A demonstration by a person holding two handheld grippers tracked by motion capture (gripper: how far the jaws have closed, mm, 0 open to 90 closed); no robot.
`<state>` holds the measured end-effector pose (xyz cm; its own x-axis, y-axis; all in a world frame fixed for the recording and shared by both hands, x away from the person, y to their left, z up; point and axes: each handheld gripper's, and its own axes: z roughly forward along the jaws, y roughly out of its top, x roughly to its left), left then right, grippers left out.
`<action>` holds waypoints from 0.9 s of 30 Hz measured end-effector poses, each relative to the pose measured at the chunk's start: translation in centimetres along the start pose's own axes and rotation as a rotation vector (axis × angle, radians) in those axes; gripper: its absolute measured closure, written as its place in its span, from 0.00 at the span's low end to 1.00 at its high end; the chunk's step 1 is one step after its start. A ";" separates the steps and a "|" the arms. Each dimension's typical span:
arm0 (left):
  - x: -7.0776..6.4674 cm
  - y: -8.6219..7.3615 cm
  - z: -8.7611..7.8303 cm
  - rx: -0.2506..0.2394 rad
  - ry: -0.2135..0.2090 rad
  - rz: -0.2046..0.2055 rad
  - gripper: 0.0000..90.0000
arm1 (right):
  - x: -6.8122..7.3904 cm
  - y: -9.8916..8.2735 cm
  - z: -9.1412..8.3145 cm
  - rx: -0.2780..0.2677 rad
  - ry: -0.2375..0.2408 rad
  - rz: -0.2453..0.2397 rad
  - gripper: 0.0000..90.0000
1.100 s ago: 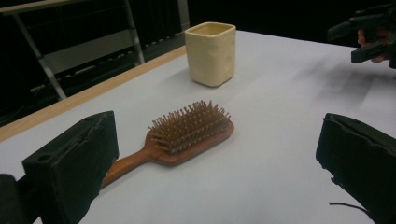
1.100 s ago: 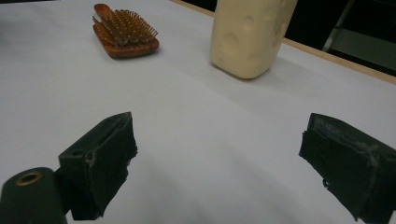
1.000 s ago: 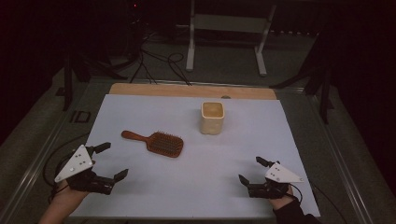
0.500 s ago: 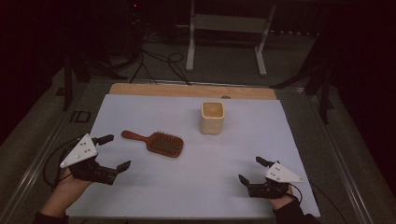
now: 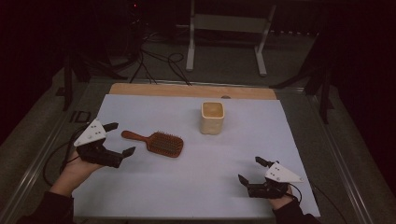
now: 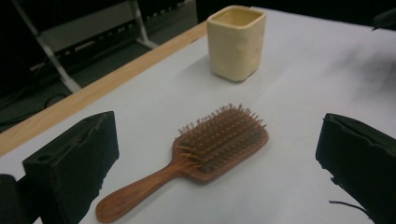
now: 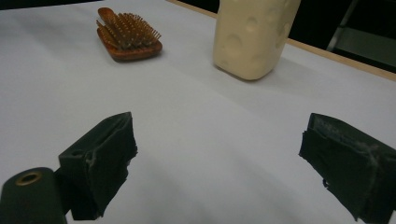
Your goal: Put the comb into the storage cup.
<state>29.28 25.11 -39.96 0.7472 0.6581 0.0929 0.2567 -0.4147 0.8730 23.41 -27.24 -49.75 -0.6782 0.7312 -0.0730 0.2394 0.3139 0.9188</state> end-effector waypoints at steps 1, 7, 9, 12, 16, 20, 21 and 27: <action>0.3 0.0 0.2 0.003 0.003 -0.004 0.00 | 0.0 0.0 0.0 -0.001 0.000 -0.002 0.10; 1.5 -0.1 1.2 0.012 0.022 -0.026 0.00 | 0.0 0.0 0.1 -0.001 0.005 0.001 0.10; 1.9 -0.1 1.6 0.017 0.029 -0.029 0.00 | 0.1 0.0 0.1 -0.001 0.005 0.000 0.10; 2.4 -0.3 2.2 0.029 0.040 -0.035 0.01 | 0.1 0.0 0.1 -0.003 0.005 0.000 0.10; 3.1 -0.5 3.1 0.045 0.055 -0.036 0.05 | 0.1 0.0 0.2 -0.005 0.009 -0.001 0.10; 4.0 -0.8 3.9 0.053 0.074 -0.048 0.09 | 0.1 0.0 0.1 -0.004 0.008 0.000 0.10; 4.0 -0.8 3.9 0.053 0.074 -0.048 0.10 | 0.1 0.0 0.1 -0.004 0.008 0.001 0.10; 4.8 -1.3 5.3 0.067 0.093 -0.052 0.18 | 0.1 0.0 0.1 -0.005 0.010 0.000 0.10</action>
<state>35.77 25.54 -43.20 0.6727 0.7337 0.0952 0.3364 -0.4179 0.8439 23.47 -27.10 -49.79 -0.6854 0.7250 -0.0687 0.2359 0.3103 0.9209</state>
